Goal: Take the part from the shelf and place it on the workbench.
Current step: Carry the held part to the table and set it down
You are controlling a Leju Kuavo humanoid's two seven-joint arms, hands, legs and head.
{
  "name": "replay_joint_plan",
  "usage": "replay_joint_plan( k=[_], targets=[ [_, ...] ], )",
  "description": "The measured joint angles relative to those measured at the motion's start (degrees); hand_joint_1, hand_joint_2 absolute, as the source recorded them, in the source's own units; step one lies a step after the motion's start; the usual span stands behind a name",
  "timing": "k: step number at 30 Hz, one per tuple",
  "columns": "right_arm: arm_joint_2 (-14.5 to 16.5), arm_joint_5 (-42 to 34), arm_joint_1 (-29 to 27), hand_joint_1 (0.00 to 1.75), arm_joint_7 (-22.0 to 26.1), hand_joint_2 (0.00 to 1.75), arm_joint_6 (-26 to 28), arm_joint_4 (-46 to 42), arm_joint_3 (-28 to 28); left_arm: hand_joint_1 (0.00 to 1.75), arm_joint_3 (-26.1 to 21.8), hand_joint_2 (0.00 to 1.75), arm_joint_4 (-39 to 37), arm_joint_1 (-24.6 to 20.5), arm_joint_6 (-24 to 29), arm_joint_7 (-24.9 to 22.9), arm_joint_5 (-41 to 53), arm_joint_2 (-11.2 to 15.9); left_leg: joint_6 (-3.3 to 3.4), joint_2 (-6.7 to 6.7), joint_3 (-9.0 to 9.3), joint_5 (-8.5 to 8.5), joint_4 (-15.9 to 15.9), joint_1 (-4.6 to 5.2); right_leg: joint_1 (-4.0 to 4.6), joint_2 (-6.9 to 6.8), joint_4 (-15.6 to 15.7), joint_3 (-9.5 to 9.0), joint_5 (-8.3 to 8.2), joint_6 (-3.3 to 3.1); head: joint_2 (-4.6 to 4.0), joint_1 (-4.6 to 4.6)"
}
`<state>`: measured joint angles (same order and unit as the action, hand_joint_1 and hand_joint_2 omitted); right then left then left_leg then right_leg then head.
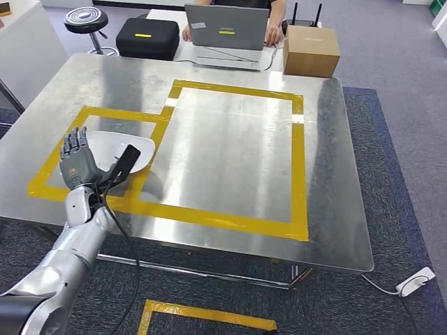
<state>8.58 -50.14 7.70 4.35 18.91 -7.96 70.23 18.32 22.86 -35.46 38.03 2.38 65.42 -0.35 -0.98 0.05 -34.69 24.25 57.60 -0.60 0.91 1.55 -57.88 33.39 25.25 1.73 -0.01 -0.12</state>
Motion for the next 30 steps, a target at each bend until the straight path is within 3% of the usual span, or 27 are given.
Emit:
replay_joint_plan(
  k=[18,20,22,24,30],
  targets=[
    [0.0,-0.1,0.0,0.00,0.0,0.00,0.0,0.0,0.0,0.00,0.0,1.75,0.1,0.1,0.0,0.3,-0.3,-0.1,0.00,0.00,0.00,0.00,0.0,0.00,0.00,0.00,0.0,0.01,0.00,0.00,0.01,0.01],
    [0.0,-0.7,-0.1,0.00,0.3,0.00,0.3,0.0,0.0,0.00,-1.0,0.87,1.1,0.7,0.0,4.2,-4.5,-0.5,0.00,0.00,0.00,0.00,0.0,0.01,0.00,0.01,0.0,0.01,0.00,0.00,0.00,0.00],
    [0.0,-1.7,-0.3,0.00,1.1,0.00,0.7,0.0,-0.1,0.00,-3.6,0.00,3.7,2.6,-0.3,14.0,-15.3,-1.3,0.00,0.00,0.00,0.02,0.0,0.01,-0.01,0.02,0.0,0.00,0.01,0.00,0.00,0.00],
    [0.0,-2.5,-0.7,0.00,1.8,0.00,1.0,0.0,-0.2,0.00,-6.0,0.00,7.3,5.4,-1.1,22.0,-25.4,-1.9,-0.02,0.00,-0.01,0.05,0.0,0.01,-0.01,0.03,0.0,0.02,0.04,-0.02,0.00,0.00],
    [0.0,-4.2,-1.3,0.00,2.5,0.00,1.2,0.0,-1.2,0.00,-7.2,0.00,18.4,14.5,-2.9,27.7,-34.5,-2.3,-0.05,0.00,-0.04,0.12,0.0,0.00,0.00,0.03,0.0,0.06,0.13,-0.05,0.01,0.00]
  ],
)
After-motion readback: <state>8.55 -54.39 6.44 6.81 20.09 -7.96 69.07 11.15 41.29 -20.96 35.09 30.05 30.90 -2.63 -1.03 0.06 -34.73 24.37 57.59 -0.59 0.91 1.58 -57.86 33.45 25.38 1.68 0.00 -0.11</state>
